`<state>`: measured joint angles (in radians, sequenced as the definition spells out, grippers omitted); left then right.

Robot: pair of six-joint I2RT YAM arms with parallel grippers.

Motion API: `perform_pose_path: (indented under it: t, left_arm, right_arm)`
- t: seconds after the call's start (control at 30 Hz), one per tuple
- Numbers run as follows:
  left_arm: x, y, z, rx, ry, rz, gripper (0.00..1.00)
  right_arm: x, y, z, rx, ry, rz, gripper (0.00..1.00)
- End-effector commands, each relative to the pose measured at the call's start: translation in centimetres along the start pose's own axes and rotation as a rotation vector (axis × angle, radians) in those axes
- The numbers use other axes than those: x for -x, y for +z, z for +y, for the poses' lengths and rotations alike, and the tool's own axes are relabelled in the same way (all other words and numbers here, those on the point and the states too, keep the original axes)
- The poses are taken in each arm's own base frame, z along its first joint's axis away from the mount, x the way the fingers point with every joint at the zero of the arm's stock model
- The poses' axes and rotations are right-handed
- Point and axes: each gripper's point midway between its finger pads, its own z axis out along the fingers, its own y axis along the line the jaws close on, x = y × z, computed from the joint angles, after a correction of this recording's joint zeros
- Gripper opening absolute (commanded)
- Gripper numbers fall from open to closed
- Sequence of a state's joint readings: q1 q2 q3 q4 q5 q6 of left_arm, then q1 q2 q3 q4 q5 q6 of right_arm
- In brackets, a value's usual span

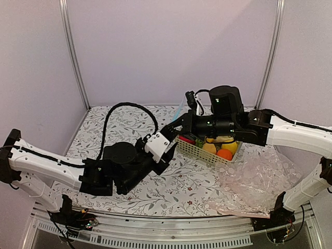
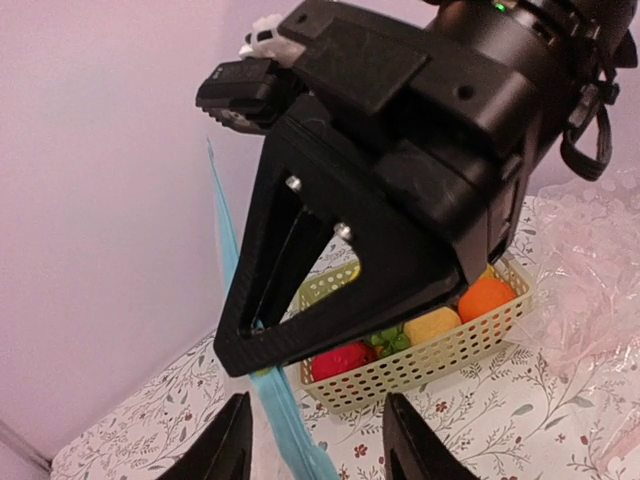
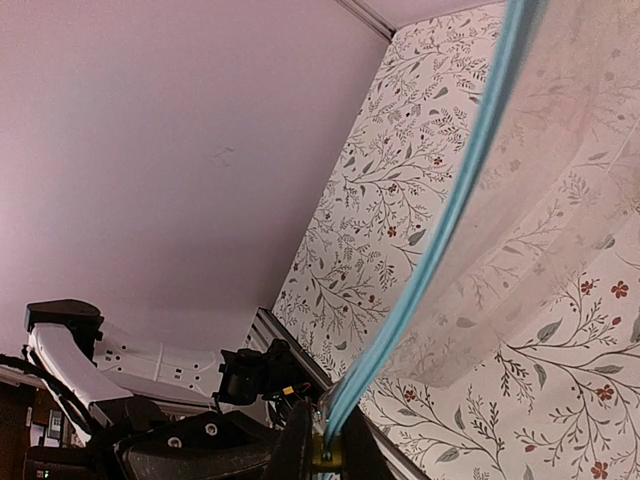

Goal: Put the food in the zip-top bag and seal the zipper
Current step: Hold the zipper food storage bag at the center of the board.

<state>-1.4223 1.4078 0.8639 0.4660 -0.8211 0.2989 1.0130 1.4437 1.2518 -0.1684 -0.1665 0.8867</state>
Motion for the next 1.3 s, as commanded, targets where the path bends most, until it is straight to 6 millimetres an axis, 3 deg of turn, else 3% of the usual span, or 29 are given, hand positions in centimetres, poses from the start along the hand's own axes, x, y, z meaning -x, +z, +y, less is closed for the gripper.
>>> perform_pose_path:
  t: [0.0,0.2,0.57,0.8,1.03,1.27]
  left_arm:
    - [0.1,0.4,0.2,0.011,-0.012,0.005,0.41]
    - [-0.4,0.9,0.6,0.031,0.013,0.029,0.26]
    - [-1.1,1.8,1.1,0.115,0.028,0.068,0.32]
    - [-1.2,1.8,1.5,0.145,0.026,0.073,0.31]
    - [-1.3,1.8,1.6,0.144,0.038,0.077,0.1]
    - [-1.5,1.8,1.5,0.137,0.036,0.08,0.0]
  right_arm:
    - [0.5,-0.1,0.2,-0.006,0.011,-0.006,0.08]
    - [0.5,-0.1,0.2,-0.008,0.015,-0.004,0.08]
    - [0.1,0.0,0.7,0.016,0.022,0.023,0.08]
    - [0.1,0.0,0.5,0.009,0.024,0.026,0.08]
    - [0.1,0.0,0.4,0.005,0.026,0.023,0.08]
    - [0.6,-0.2,-0.1,-0.022,0.048,-0.008,0.07]
